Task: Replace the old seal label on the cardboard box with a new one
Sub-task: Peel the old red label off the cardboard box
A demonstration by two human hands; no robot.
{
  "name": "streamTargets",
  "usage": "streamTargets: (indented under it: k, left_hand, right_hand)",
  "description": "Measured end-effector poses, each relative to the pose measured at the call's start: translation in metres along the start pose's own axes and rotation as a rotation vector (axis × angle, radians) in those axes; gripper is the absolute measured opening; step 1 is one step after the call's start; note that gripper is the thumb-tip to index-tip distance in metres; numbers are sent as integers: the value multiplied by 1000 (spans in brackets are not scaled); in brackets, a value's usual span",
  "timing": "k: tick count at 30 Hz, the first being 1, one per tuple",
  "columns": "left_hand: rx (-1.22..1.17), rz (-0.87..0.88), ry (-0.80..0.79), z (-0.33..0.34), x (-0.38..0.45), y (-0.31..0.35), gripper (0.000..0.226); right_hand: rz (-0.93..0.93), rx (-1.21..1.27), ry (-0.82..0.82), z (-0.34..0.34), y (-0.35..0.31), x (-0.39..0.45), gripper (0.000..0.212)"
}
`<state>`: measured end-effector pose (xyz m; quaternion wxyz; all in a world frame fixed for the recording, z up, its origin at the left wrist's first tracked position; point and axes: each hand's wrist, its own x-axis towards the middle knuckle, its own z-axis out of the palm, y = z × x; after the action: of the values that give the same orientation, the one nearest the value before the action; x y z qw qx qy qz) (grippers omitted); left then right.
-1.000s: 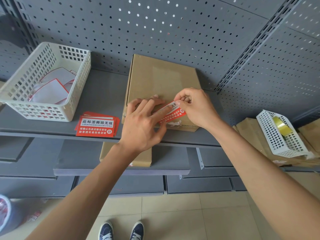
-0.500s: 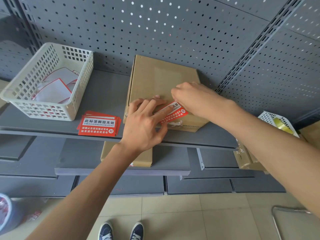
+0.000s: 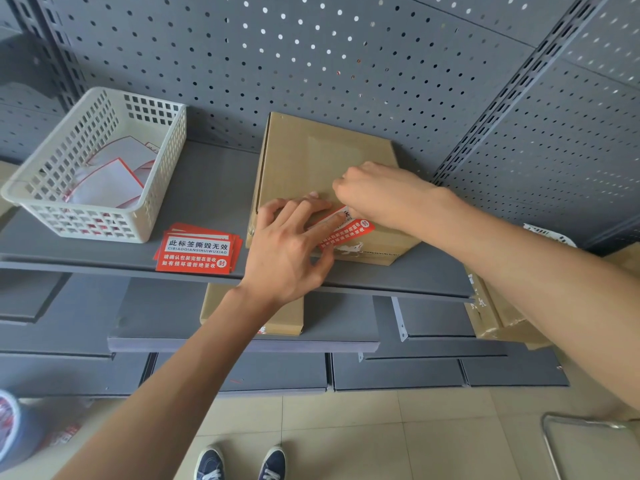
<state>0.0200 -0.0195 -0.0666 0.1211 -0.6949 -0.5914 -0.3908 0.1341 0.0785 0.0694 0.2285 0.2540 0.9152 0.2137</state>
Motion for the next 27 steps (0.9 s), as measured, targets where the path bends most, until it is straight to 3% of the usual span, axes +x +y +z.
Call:
streamTargets:
  k: [8, 20, 27]
  left_hand:
    - [11, -3, -21, -1, 1, 1, 47]
    - [1, -12, -31, -2, 3, 2, 44]
    - [-62, -165, -20, -11, 21, 13, 22]
  right_hand:
    - [32, 250, 61, 9, 9, 0, 7]
    - [65, 464, 117, 24, 17, -1, 24]
    - [79, 512, 135, 30, 19, -4, 11]
